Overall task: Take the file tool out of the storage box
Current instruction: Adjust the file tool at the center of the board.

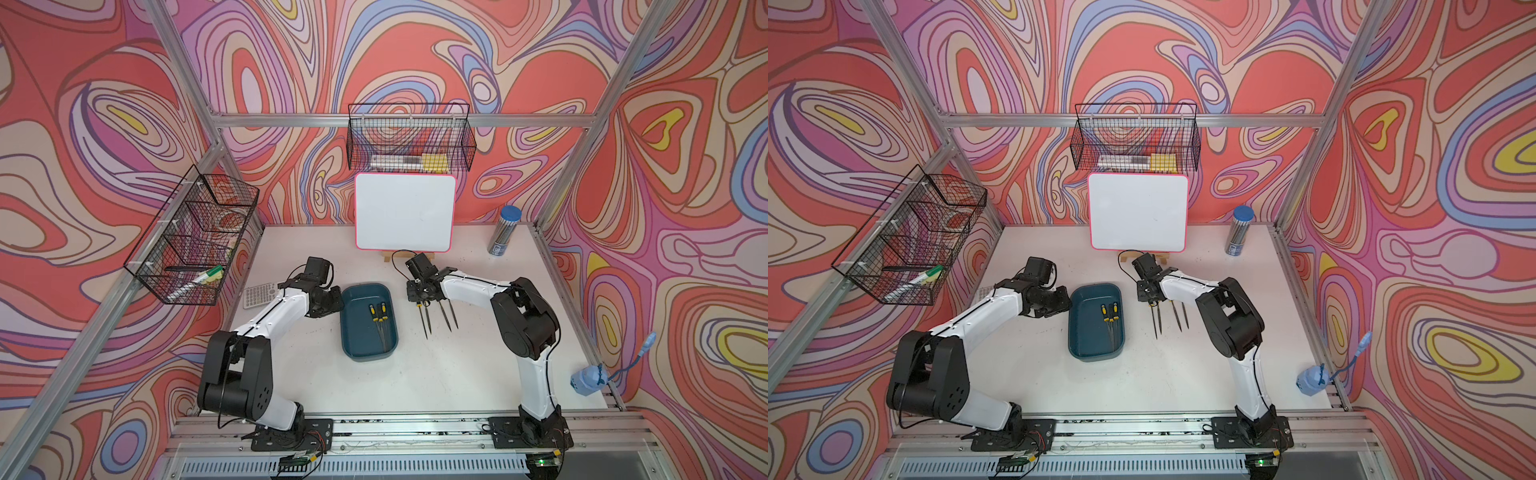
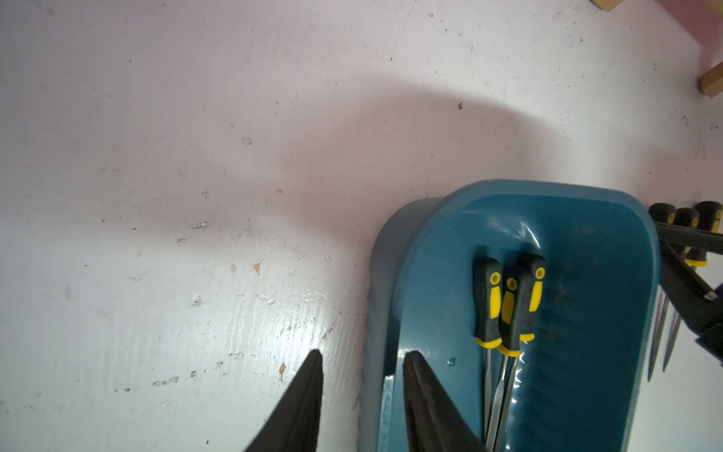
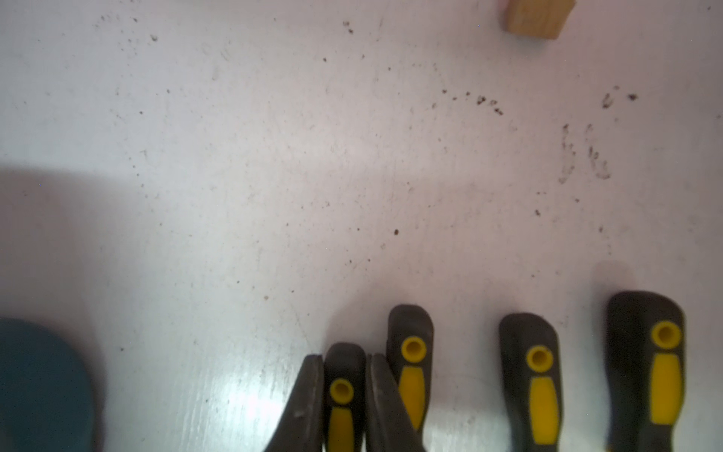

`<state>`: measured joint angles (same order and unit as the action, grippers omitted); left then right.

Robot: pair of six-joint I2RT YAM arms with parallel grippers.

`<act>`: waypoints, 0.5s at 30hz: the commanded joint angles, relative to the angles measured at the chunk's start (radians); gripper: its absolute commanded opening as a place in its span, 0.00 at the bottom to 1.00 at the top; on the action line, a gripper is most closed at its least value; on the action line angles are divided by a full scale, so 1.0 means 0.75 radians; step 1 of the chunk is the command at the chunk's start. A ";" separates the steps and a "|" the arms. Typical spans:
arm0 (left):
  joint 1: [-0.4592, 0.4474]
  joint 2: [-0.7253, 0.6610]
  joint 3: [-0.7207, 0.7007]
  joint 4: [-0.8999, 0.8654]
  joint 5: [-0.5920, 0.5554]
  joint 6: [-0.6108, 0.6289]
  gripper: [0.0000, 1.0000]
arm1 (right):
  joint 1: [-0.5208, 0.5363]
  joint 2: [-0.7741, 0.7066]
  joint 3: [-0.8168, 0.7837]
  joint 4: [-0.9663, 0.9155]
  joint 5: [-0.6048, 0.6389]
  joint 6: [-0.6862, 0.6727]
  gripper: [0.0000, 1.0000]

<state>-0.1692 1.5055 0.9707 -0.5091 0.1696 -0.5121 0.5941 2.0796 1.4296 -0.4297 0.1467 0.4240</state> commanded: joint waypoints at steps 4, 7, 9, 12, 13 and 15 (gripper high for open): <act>0.009 -0.004 0.001 -0.034 -0.019 0.027 0.39 | -0.017 0.032 0.012 -0.019 0.033 -0.038 0.12; 0.009 -0.006 0.000 -0.034 -0.020 0.027 0.39 | -0.023 0.035 0.017 -0.026 0.033 -0.050 0.12; 0.009 -0.007 0.000 -0.035 -0.021 0.028 0.39 | -0.025 0.035 0.021 -0.028 0.031 -0.060 0.12; 0.009 -0.007 0.001 -0.035 -0.019 0.027 0.39 | -0.027 0.032 0.019 -0.031 0.033 -0.072 0.12; 0.009 -0.006 0.002 -0.035 -0.019 0.026 0.39 | -0.027 0.030 0.017 -0.031 0.032 -0.078 0.12; 0.009 -0.005 0.006 -0.036 -0.018 0.026 0.39 | -0.029 0.028 0.012 -0.032 0.034 -0.083 0.12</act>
<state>-0.1692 1.5055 0.9707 -0.5091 0.1684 -0.5049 0.5777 2.0846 1.4296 -0.4385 0.1539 0.3820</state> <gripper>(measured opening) 0.391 0.173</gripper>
